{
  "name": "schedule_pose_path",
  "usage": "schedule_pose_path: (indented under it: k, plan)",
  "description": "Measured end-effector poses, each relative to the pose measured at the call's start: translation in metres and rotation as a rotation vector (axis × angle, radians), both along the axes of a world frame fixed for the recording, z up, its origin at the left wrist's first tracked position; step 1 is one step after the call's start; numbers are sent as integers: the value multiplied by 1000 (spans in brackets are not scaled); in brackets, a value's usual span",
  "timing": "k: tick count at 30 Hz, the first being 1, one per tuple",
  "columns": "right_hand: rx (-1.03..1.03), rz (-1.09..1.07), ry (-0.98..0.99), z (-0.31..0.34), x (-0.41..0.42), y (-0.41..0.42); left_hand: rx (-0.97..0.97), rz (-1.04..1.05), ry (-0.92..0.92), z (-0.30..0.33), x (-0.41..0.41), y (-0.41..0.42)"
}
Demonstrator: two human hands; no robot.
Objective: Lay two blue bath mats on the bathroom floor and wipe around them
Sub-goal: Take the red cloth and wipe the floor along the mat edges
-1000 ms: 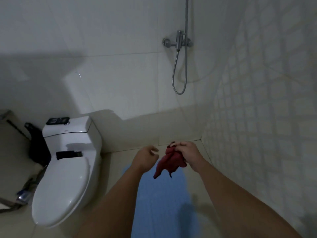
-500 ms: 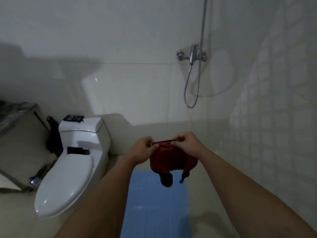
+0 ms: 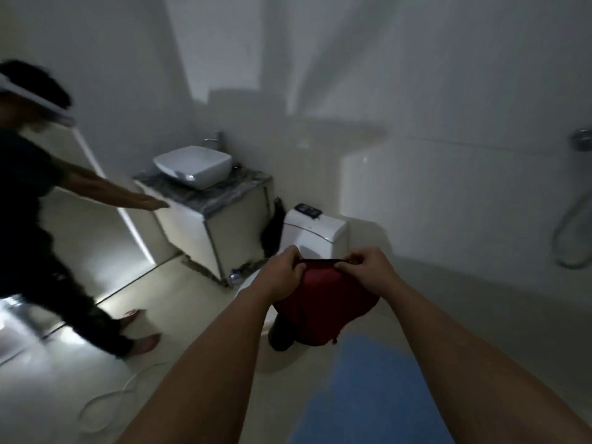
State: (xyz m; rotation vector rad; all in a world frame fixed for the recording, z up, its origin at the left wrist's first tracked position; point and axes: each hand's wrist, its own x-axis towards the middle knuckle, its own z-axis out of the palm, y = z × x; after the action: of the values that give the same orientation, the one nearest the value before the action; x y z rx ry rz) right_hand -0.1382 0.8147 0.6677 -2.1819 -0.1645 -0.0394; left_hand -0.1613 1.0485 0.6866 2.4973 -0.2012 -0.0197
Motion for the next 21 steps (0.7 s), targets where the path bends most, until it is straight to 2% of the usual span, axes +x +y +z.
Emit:
schedule_pose_path:
  k: [5,9,15,21]
  plan:
    - [88,245,-14,17,7,150,-39,234,-54,15,-36,131]
    - [193,397,13,33,0,252,-153,445,-76,33,-79,201]
    - [303,675,0,84,-21,366,-204,738,-254,88,-151,262]
    - [463,1075,5,152,-90,477,-62,1085,-510,151,-261,294]
